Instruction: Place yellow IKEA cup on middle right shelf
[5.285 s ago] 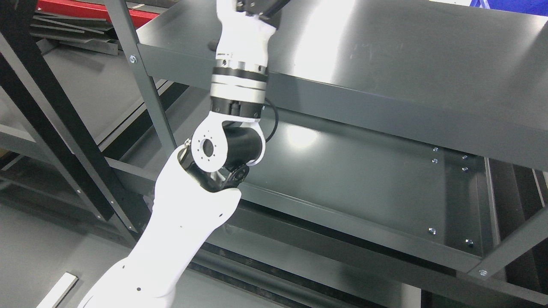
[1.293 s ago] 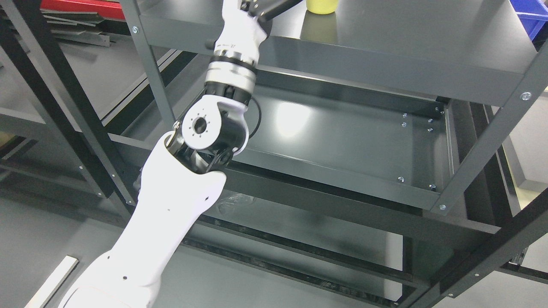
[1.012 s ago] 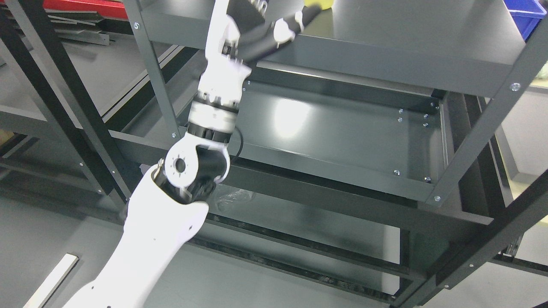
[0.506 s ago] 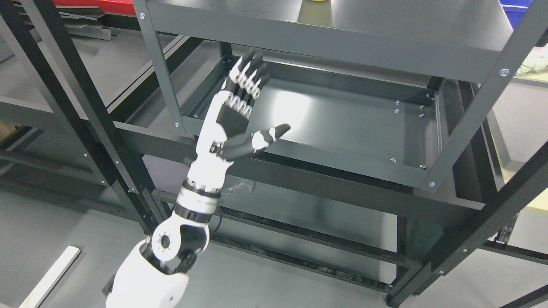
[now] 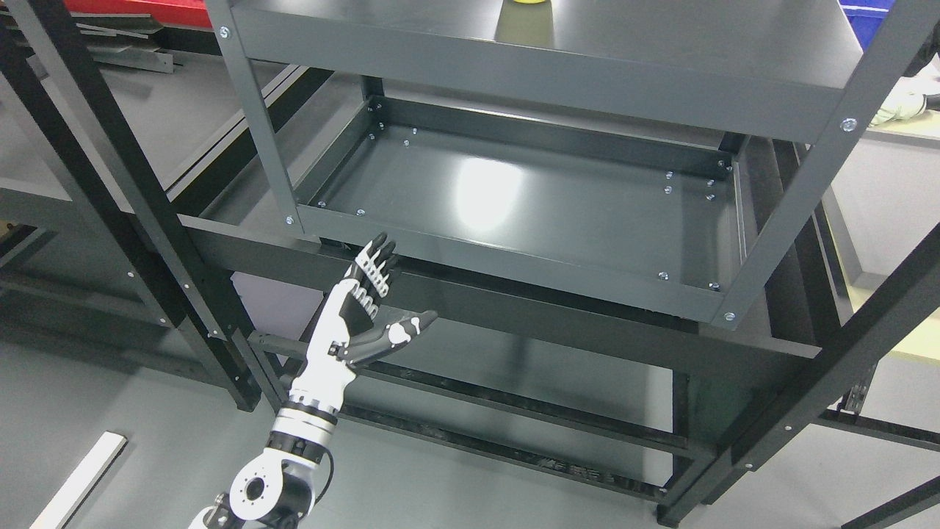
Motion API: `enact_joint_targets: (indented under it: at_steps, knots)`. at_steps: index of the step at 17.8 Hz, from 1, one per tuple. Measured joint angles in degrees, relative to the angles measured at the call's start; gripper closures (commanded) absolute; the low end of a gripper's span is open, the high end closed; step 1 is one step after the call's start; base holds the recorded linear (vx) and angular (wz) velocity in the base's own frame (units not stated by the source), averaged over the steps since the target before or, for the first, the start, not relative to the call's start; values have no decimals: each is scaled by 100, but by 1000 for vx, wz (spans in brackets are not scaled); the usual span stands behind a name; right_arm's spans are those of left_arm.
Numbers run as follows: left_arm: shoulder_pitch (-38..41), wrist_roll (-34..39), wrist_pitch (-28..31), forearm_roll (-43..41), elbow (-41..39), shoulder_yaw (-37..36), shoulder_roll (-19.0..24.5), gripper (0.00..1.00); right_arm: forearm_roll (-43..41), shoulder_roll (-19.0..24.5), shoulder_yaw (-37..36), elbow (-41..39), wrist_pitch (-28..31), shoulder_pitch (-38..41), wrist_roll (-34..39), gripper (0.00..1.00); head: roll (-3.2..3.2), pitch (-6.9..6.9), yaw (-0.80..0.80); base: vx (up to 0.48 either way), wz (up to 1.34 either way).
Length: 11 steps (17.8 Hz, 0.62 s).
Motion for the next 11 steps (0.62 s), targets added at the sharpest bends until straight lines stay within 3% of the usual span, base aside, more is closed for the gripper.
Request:
enact_joint_targets:
  at_steps: [11]
  knots:
    - [321, -5, 312, -348, 176, 760, -328, 1, 0, 0, 0, 0, -1, 0, 0, 1, 0, 0, 0, 16, 10]
